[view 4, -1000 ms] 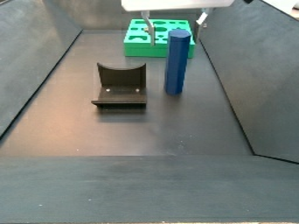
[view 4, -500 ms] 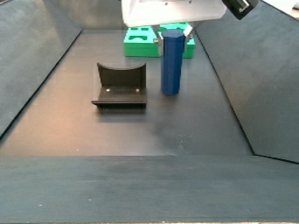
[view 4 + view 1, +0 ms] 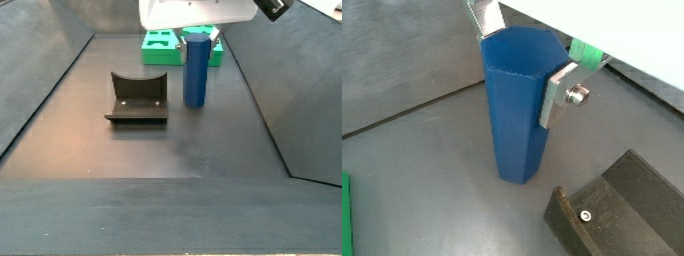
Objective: Pick up the hexagon object. Move up. Move to above the board. Insert the hexagon object.
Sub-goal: Pick up the hexagon object, then move up.
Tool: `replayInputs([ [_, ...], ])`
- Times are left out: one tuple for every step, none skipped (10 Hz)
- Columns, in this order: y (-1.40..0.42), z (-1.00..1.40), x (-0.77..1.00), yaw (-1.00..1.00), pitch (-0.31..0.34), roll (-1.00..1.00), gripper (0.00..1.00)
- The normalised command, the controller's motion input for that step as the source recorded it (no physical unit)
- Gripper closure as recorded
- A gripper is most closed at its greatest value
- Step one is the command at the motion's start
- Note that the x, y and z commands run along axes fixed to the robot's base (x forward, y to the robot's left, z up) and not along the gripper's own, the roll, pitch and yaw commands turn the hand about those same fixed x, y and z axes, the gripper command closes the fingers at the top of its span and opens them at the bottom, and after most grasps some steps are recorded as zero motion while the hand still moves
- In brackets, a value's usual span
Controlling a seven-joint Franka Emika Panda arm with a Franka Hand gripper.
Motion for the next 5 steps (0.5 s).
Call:
replayInputs([
  [0.00,0.00,0.00,0.00,0.000,0.00,1.00],
  [0.00,0.00,0.00,0.00,0.000,0.00,1.00],
  [0.00,0.00,0.00,0.00,0.000,0.00,1.00],
  [0.00,0.00,0.00,0.00,0.000,0.00,1.00],
  [0.00,0.83,0.00,0.00,0.000,0.00,1.00],
])
